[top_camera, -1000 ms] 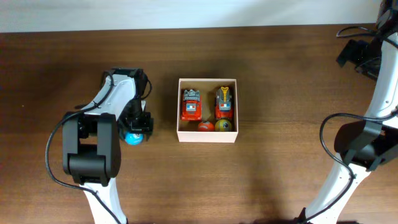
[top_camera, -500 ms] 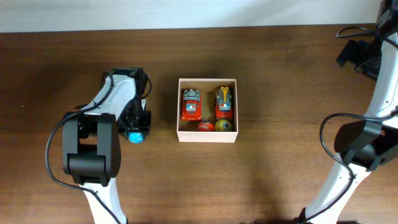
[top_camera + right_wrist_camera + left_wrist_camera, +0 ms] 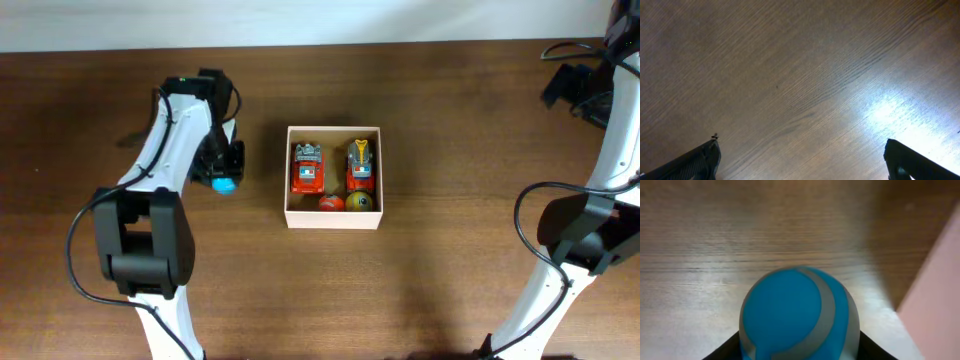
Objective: Pack container
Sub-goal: 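Carry the blue ball into the box and lower it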
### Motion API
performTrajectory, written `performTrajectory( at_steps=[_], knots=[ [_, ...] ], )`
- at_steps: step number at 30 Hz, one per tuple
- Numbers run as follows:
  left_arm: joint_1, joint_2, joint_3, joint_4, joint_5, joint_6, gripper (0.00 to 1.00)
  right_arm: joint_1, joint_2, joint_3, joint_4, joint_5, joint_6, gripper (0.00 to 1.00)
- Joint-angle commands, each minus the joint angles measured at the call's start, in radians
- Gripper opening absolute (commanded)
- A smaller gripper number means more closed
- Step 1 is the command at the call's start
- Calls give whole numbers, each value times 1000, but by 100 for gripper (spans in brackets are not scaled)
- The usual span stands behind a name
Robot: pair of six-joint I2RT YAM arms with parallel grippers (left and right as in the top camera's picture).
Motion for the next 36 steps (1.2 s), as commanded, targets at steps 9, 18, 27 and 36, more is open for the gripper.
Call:
performTrajectory(
  at_steps=[9,18,27,36],
  knots=[
    [-103,-1,299,-95,404,294,51,4,-39,19,1,2,2,99],
    [-301,-1,330,-129,325,424,51,4,-39,19,1,2,2,99],
    [-395,33,326,-118,231,420,51,4,-39,19,1,2,2,99],
    [-417,93,325,-121,238,420,52,4,-39,19,1,2,2,99]
  ],
)
